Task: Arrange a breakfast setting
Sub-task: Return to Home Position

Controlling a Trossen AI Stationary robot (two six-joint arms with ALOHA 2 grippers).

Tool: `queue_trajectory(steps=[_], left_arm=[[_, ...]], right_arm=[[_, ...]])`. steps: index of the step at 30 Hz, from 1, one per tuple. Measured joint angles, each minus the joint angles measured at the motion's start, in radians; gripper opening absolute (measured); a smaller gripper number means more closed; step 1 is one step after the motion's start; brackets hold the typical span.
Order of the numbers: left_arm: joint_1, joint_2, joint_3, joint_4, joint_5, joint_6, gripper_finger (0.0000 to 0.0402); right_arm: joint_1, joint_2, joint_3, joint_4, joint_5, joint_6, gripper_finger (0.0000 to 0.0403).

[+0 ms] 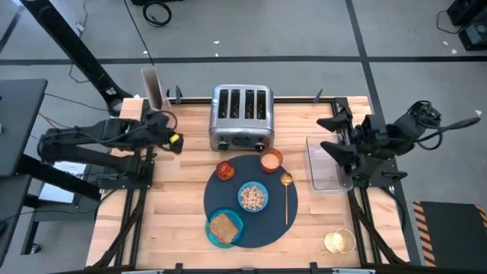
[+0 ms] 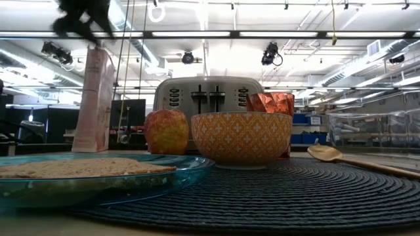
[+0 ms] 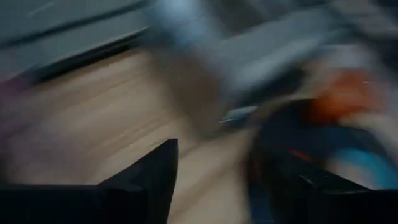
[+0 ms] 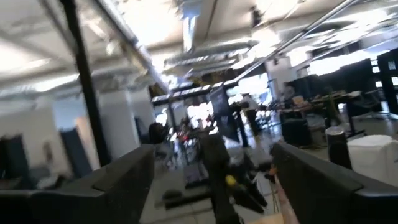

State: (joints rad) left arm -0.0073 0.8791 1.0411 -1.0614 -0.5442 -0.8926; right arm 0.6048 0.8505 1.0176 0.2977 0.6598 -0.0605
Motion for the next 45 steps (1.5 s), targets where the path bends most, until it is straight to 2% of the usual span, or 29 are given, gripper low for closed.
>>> queue_trajectory(steps=[6,10,14,18,21,24,27,29,32,35,40,45], left_arm=[[-0.240,-0.017,0.000,0.408,0.016,0.367,0.0147],[-0.300,-0.016,0.000,0.613,0.085,0.630,0.0089],[-0.344,-0.018,-0.001,0.759,0.088,0.668,0.0048],[-0.351,-0.015,-0.001,0.827,0.091,0.668,0.0033],[-0.346,-0.008,-0.001,0.844,0.085,0.672,0.0031],[-0.304,0.010,-0.002,0.945,0.098,0.764,0.0033],[-0.230,0.040,-0.001,1.028,0.171,0.832,0.0035],[-0.185,0.060,-0.001,1.034,0.214,0.855,0.0035],[-0.116,0.070,-0.001,1.010,0.284,0.880,0.0035],[-0.062,0.055,-0.001,0.998,0.376,0.899,0.0036],[-0.038,-0.018,-0.001,0.921,0.388,0.902,0.0036],[-0.033,-0.057,-0.023,0.903,0.388,0.945,0.0036]], right_arm=[[-0.004,-0.008,-0.004,-0.102,-0.126,0.004,0.0202],[-0.005,-0.005,-0.026,-0.123,-0.097,-0.012,0.0121],[-0.005,-0.004,-0.041,-0.123,-0.084,0.013,0.0078],[-0.026,0.012,-0.046,-0.144,-0.124,0.035,0.0064],[-0.125,0.010,-0.046,-0.239,-0.171,0.089,0.0063],[-0.278,0.015,-0.047,-0.336,-0.334,0.161,0.0064],[-0.432,0.023,-0.046,-0.407,-0.481,0.163,0.0063],[-0.503,0.014,-0.047,-0.446,-0.494,0.142,0.0063],[-0.569,-0.038,-0.047,-0.509,-0.439,0.080,0.0063],[-0.619,-0.115,-0.047,-0.598,-0.457,0.035,0.0063],[-0.658,-0.283,-0.069,-0.673,-0.538,0.018,0.0062],[-0.674,-0.457,-0.200,-0.615,-0.542,0.042,0.0062]])
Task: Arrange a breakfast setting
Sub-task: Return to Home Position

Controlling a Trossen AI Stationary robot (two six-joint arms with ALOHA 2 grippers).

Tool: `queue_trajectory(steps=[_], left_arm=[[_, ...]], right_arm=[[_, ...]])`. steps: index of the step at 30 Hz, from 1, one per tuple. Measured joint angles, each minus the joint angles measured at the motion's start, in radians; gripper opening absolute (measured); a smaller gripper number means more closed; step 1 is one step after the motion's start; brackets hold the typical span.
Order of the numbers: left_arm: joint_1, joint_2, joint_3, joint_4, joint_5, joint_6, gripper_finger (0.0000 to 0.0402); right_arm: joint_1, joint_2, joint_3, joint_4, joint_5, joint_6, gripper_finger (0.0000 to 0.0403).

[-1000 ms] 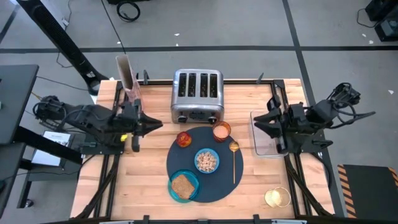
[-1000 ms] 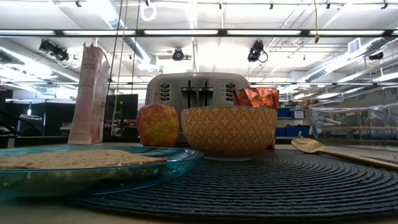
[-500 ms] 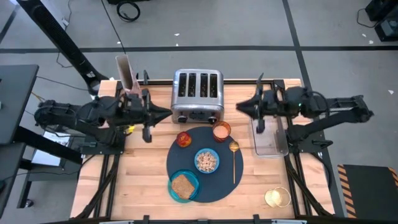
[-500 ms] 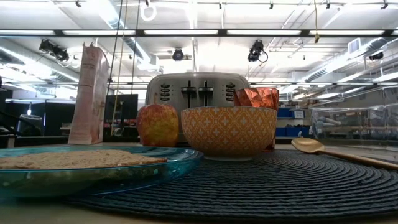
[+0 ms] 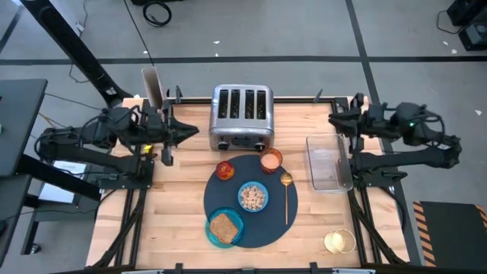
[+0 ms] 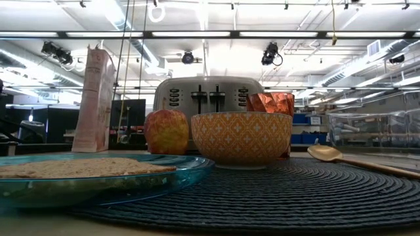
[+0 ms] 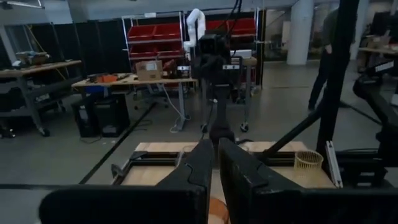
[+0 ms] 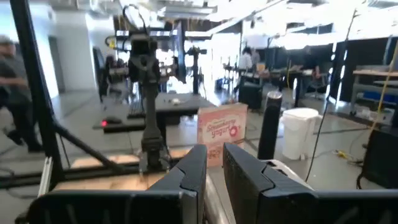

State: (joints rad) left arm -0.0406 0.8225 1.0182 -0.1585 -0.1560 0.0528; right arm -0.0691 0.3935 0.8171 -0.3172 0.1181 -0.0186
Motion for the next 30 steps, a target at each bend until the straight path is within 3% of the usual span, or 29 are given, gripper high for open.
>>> queue_trajectory(steps=[6,11,17,24,30], left_arm=[[0.000,-0.049,-0.332,0.364,0.019,0.065,0.0036],[0.008,-0.116,-0.558,0.605,0.020,0.089,0.0036],[0.049,-0.250,-0.706,0.568,0.019,0.032,0.0036],[0.058,-0.448,-0.773,0.335,0.025,-0.016,0.0036],[0.057,-0.551,-0.872,0.321,0.065,-0.036,0.0036]], right_arm=[[-0.001,-0.144,-0.283,0.148,-0.002,0.041,0.0062],[-0.003,-0.249,-0.410,0.143,0.000,0.083,0.0062],[-0.007,-0.387,-0.468,0.120,-0.004,0.063,0.0062],[-0.007,-0.389,-0.454,0.082,0.007,0.052,0.0062],[-0.007,-0.391,-0.477,0.098,0.001,0.047,0.0062]])
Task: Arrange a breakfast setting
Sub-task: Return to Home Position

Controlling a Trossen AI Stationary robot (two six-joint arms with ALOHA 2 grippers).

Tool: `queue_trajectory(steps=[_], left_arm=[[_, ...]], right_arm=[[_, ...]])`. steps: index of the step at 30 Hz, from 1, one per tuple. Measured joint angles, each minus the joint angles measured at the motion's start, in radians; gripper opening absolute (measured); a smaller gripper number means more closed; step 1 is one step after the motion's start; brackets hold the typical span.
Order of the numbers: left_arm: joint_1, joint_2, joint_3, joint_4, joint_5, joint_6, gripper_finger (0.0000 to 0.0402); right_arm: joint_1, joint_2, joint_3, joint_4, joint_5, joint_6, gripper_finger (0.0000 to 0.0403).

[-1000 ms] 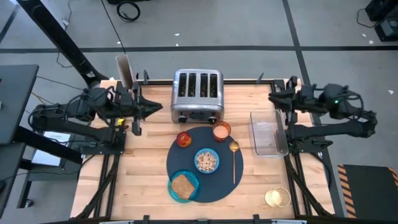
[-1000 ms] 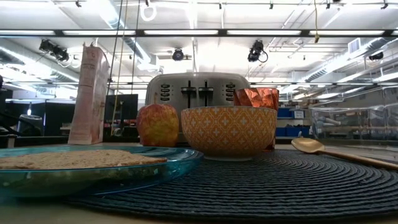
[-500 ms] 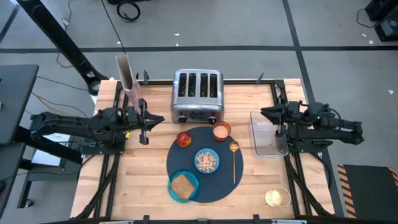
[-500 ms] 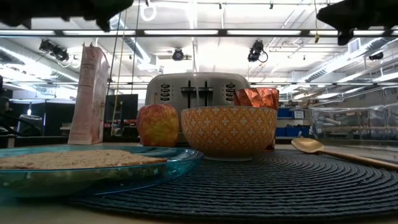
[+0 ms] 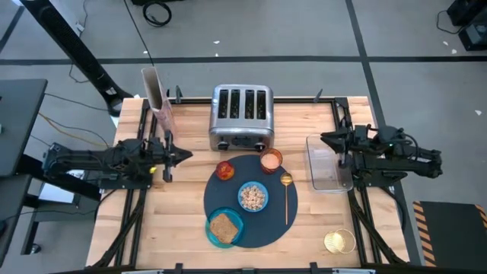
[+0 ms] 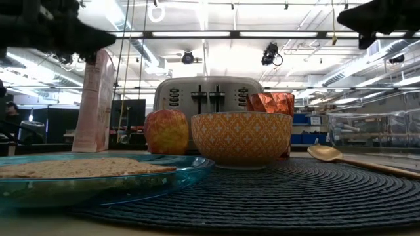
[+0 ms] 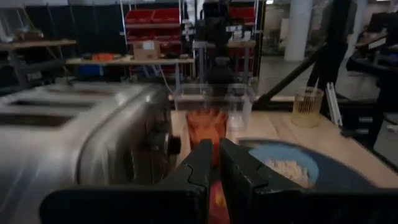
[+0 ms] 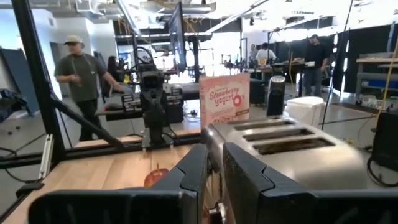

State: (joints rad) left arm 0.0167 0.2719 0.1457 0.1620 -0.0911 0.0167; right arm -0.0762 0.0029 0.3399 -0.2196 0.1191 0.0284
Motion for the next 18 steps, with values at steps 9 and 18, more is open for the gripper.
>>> queue_trajectory(steps=[9,18], left_arm=[[0.000,-0.079,-0.103,-0.004,0.002,-0.006,0.0036],[0.000,-0.085,-0.138,-0.002,-0.024,-0.017,0.0036]], right_arm=[[0.000,0.000,-0.233,0.241,-0.016,0.060,0.0062],[0.000,0.002,-0.334,0.333,-0.012,0.075,0.0062]])
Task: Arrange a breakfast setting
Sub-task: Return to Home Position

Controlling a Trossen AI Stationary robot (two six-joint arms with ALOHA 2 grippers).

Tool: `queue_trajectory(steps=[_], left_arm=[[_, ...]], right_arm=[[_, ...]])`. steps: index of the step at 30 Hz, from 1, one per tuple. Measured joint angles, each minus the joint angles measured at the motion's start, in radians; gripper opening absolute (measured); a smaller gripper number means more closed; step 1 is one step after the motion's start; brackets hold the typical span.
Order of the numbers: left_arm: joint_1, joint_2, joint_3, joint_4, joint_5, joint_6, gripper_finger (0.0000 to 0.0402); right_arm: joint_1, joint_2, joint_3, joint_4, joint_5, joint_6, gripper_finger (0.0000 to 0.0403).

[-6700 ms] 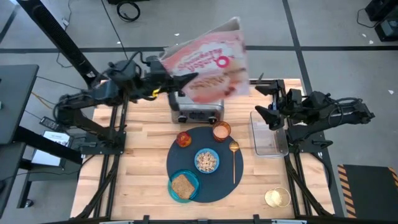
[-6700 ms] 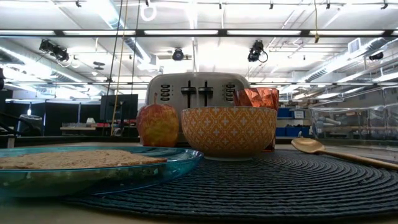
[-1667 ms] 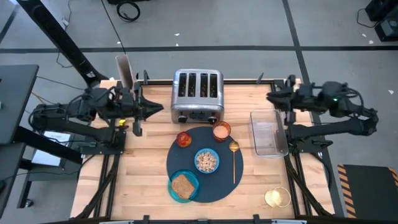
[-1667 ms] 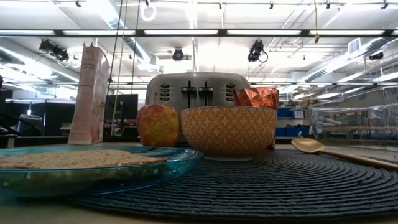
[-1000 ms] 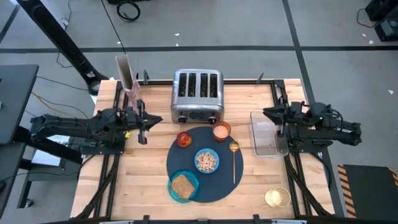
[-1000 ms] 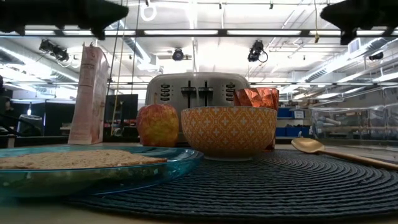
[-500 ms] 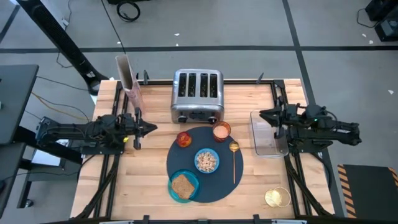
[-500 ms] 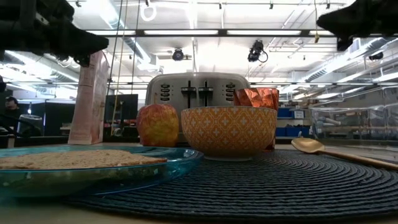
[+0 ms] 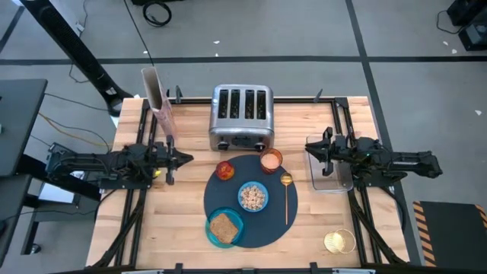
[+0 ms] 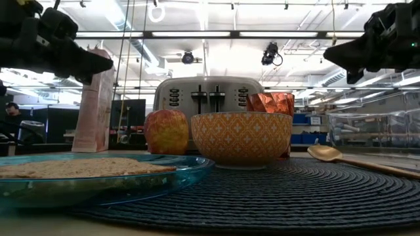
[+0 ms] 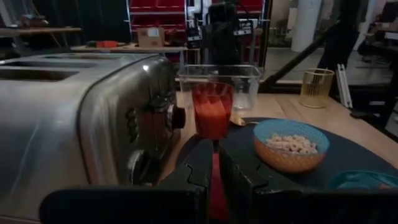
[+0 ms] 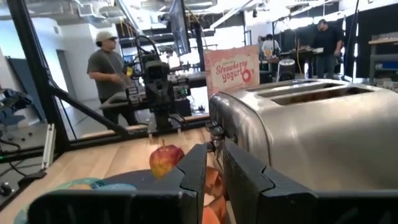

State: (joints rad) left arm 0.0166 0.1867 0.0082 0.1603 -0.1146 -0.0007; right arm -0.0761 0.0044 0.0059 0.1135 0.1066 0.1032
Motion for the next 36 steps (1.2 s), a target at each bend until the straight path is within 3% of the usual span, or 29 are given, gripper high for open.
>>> queue_trajectory(steps=[11,15,19,23,36], left_arm=[[-0.061,-0.010,0.000,-0.011,-0.026,0.013,0.0036],[-0.067,-0.073,0.000,-0.017,-0.035,0.042,0.0036],[-0.082,-0.187,0.016,-0.150,-0.025,0.037,0.0036],[-0.091,-0.182,0.019,-0.162,0.016,0.013,0.0036],[-0.090,-0.182,0.017,-0.167,-0.017,0.012,0.0036]], right_arm=[[0.000,0.002,0.000,-0.063,0.004,-0.028,0.0062],[-0.005,-0.002,0.000,-0.053,0.010,-0.033,0.0062],[-0.005,-0.002,0.000,-0.073,0.004,-0.031,0.0062],[-0.005,-0.001,0.000,-0.079,-0.011,-0.034,0.0063],[-0.005,0.000,0.000,-0.080,-0.011,-0.048,0.0063]])
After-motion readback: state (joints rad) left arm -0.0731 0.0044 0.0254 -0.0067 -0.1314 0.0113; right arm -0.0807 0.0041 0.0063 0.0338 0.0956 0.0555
